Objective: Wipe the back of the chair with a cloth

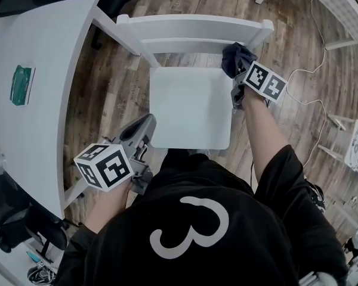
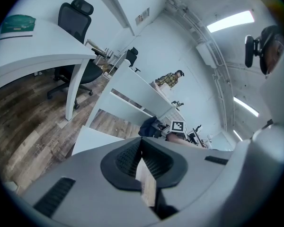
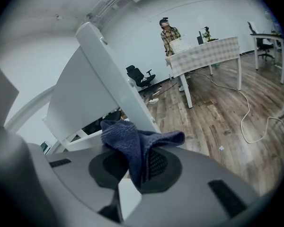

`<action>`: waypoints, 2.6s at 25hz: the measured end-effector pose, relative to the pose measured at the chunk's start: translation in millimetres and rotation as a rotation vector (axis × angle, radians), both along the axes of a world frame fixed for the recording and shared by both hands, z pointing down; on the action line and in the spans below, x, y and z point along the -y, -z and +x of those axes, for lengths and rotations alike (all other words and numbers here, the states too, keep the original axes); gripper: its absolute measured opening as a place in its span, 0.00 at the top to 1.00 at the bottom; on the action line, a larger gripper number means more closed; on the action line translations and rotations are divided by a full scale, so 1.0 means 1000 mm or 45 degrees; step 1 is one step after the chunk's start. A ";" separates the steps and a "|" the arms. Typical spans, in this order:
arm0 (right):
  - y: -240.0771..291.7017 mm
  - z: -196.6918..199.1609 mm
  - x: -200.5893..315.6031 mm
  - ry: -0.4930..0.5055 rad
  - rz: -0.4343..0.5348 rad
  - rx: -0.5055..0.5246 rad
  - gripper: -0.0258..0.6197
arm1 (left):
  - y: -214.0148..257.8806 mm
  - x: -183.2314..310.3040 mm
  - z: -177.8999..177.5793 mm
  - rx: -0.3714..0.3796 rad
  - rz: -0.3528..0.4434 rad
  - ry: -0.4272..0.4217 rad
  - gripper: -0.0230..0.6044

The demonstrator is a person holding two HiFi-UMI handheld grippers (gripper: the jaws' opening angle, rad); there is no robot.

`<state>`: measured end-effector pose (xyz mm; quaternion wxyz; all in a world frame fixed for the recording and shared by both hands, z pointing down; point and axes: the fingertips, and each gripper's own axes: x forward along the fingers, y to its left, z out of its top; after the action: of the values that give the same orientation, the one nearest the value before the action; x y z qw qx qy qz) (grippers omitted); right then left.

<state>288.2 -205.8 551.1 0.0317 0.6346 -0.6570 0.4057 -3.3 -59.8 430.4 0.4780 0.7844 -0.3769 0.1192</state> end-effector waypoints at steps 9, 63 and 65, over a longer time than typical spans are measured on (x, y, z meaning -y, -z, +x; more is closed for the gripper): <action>0.044 -0.040 -0.045 0.276 0.130 0.086 0.88 | 0.020 -0.039 -0.015 0.032 0.077 0.151 0.94; 0.347 -0.248 -0.535 0.659 0.834 0.062 0.89 | 0.227 -0.363 -0.072 -0.245 0.725 -0.305 0.94; 0.344 -0.247 -0.534 0.656 0.829 0.072 0.89 | 0.225 -0.362 -0.072 -0.240 0.725 -0.301 0.94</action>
<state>41.0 327.7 207.3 -0.0882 0.4150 -0.8889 0.1727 -74.9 301.9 205.6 0.2548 0.9326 -0.2556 -0.0094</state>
